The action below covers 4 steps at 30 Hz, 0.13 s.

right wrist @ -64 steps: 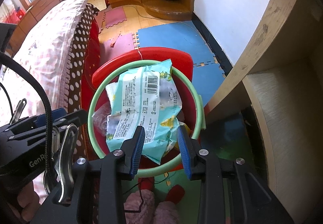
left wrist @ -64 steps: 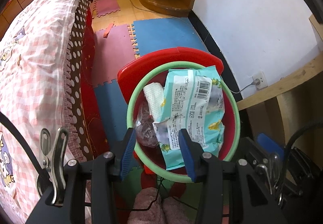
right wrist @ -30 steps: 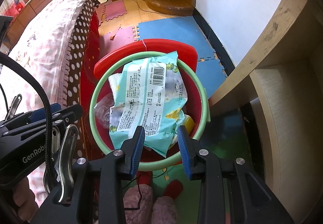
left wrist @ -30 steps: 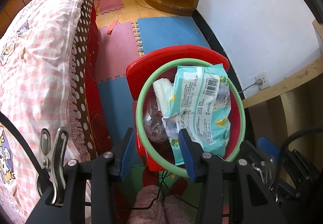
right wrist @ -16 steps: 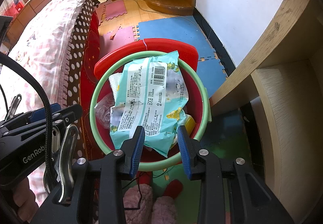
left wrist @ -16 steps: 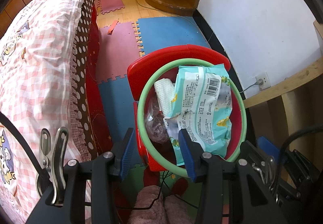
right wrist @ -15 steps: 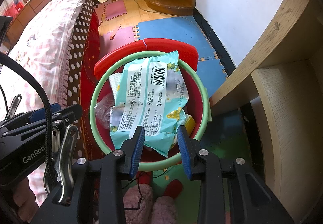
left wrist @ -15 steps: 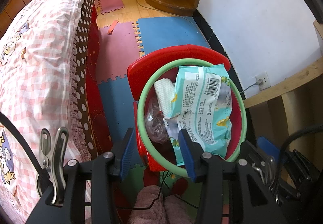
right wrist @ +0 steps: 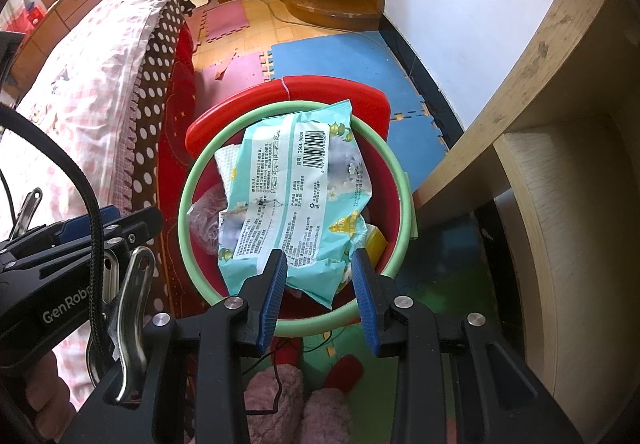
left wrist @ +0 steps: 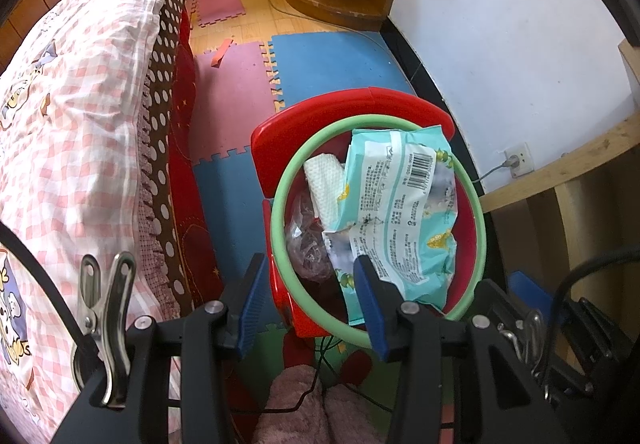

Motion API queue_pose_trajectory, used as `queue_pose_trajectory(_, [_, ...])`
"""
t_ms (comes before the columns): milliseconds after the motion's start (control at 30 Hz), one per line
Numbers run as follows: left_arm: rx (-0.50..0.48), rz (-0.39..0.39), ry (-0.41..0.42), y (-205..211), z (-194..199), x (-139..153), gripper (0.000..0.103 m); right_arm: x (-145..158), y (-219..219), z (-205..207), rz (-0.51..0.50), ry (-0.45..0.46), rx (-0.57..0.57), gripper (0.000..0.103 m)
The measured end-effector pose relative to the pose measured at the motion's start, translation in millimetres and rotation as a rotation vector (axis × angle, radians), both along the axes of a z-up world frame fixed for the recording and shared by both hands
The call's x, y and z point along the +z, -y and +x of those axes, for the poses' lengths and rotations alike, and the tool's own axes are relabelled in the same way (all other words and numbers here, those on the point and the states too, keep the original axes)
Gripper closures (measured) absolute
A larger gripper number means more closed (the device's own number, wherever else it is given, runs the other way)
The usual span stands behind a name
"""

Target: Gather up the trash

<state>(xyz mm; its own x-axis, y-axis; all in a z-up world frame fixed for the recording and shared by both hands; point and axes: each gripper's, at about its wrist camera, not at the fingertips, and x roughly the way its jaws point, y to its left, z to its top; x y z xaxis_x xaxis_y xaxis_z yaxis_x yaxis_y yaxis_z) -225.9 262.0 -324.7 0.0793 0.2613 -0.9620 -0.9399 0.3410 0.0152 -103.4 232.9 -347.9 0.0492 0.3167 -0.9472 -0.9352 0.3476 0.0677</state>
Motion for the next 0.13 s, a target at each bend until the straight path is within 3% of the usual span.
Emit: queue_pose_trajectory(133, [0.001, -0.012, 0.005, 0.9, -2.1, 1.3, 0.058, -0.2, -0.1, -0.5, 0.0, 0.0, -0.001, 0.068])
